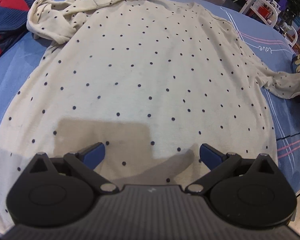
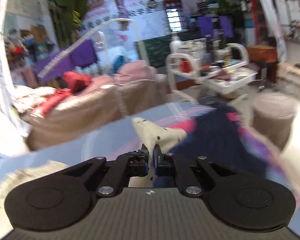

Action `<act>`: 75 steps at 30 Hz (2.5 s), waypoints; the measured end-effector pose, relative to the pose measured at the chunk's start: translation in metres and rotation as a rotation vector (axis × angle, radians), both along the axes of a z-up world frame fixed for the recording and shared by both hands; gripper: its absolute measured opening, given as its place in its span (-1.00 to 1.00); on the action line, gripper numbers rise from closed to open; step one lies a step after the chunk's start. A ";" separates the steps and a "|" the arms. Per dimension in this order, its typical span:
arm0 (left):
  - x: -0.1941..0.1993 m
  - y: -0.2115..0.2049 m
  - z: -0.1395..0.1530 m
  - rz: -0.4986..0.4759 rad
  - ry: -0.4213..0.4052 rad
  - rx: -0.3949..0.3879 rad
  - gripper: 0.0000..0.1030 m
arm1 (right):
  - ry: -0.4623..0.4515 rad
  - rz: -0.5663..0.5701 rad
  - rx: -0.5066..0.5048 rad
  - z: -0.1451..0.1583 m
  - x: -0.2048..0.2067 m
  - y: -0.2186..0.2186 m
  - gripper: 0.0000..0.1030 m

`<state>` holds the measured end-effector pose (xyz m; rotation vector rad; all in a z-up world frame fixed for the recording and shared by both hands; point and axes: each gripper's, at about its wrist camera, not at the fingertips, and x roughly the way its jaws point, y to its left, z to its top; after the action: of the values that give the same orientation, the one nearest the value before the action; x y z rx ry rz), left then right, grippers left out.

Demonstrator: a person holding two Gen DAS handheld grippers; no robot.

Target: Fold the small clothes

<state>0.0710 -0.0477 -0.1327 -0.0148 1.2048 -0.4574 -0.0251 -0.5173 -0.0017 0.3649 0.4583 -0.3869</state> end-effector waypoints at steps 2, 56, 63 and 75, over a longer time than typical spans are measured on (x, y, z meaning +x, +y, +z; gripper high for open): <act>0.001 0.009 0.004 0.032 0.007 -0.015 1.00 | -0.020 0.057 0.022 0.002 0.013 0.011 -0.81; 0.132 -0.010 0.061 -0.557 -0.404 0.149 -0.97 | 0.197 0.399 0.078 -0.104 0.027 0.186 0.83; 0.125 0.030 0.161 -0.473 -0.263 -0.088 -0.89 | 0.192 0.604 0.054 -0.103 0.041 0.244 0.83; 0.123 0.044 0.054 -0.363 -0.151 0.078 0.26 | 0.230 0.546 0.002 -0.103 0.027 0.236 0.92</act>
<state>0.1941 -0.0037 -0.0785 0.3046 1.0775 -0.7151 0.0023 -0.2810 -0.1045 0.1848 0.7583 0.1053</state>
